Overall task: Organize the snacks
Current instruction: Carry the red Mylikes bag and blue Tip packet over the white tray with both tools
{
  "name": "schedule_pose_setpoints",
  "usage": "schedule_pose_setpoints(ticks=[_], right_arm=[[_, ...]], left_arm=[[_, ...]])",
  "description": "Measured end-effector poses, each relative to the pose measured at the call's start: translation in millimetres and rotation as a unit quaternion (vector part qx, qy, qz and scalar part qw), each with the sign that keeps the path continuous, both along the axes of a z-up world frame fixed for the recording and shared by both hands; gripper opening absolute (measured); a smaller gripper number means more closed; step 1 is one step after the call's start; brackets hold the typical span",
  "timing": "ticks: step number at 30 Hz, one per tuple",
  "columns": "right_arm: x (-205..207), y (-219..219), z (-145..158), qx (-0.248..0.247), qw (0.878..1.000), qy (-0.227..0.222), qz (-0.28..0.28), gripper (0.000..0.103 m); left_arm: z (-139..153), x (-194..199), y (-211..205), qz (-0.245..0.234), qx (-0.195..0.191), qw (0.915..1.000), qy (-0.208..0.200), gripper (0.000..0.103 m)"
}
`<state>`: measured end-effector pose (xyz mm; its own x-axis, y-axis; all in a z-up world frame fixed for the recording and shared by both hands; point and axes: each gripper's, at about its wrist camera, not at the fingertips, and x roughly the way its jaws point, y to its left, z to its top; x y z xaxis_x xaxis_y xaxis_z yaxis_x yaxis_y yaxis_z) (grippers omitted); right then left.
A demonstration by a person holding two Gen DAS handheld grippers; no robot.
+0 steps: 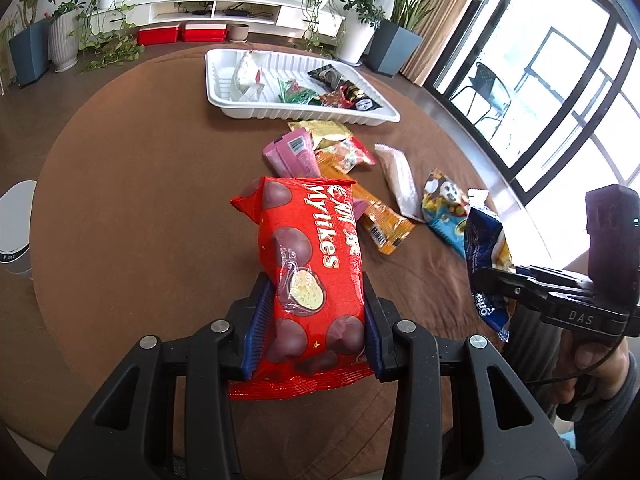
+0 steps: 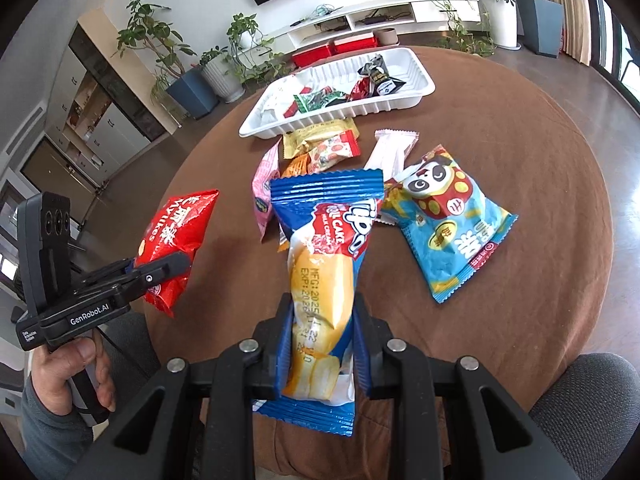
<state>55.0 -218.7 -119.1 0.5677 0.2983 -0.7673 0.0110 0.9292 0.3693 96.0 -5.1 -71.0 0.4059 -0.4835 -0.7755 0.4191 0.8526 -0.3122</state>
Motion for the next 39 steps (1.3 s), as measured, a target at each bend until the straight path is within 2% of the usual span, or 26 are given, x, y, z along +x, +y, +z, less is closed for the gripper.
schedule_pose_setpoints(ticks=[6,12,17,22,27,31,34,39], right_arm=[[0.6,-14.0,12.6,0.027,0.999,-0.016,-0.008,0.029],[9.2,-39.7,33.3,0.034,0.998,-0.042,-0.029,0.029],[24.9,-70.3,61.6,0.024,0.995,-0.076,-0.055,0.029],[51.6,-86.2,95.6,0.008,0.992,-0.116,-0.055,0.029],[98.4,-83.5,128.6,-0.012,0.988,-0.153,-0.027,0.029],[145.1,-74.8,141.2,-0.013,0.987,-0.163,0.006,0.029],[179.7,-62.7,140.3,-0.026,0.987,-0.156,0.028,0.028],[228.1,-51.2,119.2,-0.042,0.991,-0.121,0.047,0.029]], left_arm=[[15.8,8.9,-0.5,0.003,-0.021,0.9997,-0.009,0.038],[40.4,35.4,-0.9,0.008,-0.034,0.9990,-0.028,0.038],[64.2,62.3,-4.6,0.009,-0.036,0.9980,-0.050,0.038],[91.2,93.9,-13.8,0.004,-0.033,0.9969,-0.071,0.038],[118.3,130.4,-29.3,-0.003,-0.025,0.9957,-0.089,0.038],[122.9,164.7,-47.6,-0.010,-0.019,0.9957,-0.090,0.038],[116.1,190.4,-61.9,-0.013,-0.011,0.9964,-0.083,0.038],[93.2,231.2,-85.4,-0.012,0.005,0.9976,-0.068,0.038]])
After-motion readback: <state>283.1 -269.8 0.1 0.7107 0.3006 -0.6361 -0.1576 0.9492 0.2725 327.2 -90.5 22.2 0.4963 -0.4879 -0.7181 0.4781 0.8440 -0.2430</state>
